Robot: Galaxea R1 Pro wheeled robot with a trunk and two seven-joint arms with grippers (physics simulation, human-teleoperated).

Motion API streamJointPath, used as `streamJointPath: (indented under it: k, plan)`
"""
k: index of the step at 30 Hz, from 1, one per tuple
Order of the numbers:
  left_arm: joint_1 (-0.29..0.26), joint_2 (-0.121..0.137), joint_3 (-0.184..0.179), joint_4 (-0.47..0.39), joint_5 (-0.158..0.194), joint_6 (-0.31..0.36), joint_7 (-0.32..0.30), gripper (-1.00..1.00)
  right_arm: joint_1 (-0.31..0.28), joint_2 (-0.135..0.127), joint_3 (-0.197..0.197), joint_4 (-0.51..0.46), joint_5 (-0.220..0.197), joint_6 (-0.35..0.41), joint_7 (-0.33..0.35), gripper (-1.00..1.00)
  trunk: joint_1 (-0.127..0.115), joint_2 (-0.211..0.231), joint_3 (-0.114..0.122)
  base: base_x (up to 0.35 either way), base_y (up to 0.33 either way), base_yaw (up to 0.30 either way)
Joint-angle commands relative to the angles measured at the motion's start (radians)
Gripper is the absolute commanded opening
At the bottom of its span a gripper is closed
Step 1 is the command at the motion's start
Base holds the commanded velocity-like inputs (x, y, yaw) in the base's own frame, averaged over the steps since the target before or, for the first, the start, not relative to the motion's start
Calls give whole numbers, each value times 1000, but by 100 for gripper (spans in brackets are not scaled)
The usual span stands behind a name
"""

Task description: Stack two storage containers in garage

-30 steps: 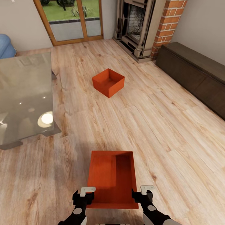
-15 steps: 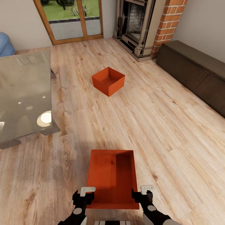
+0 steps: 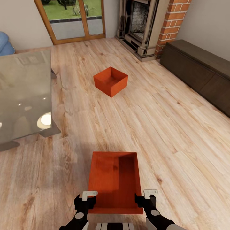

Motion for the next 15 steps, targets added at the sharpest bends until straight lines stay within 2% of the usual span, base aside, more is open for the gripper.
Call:
streamJointPath:
  k: [1, 15]
  plan:
    - [0, 0, -8, 1, 0, -2, 9, 100, -1, 0, 8, 1, -8, -3, -4, 100, 4, -7, -4, 0, 0, 0]
    - [0, 1, -5, -2, 2, -2, 9, 100, -1, 0, 9, 1, -8, -3, -4, 100, 4, -7, -4, 0, 0, 0]
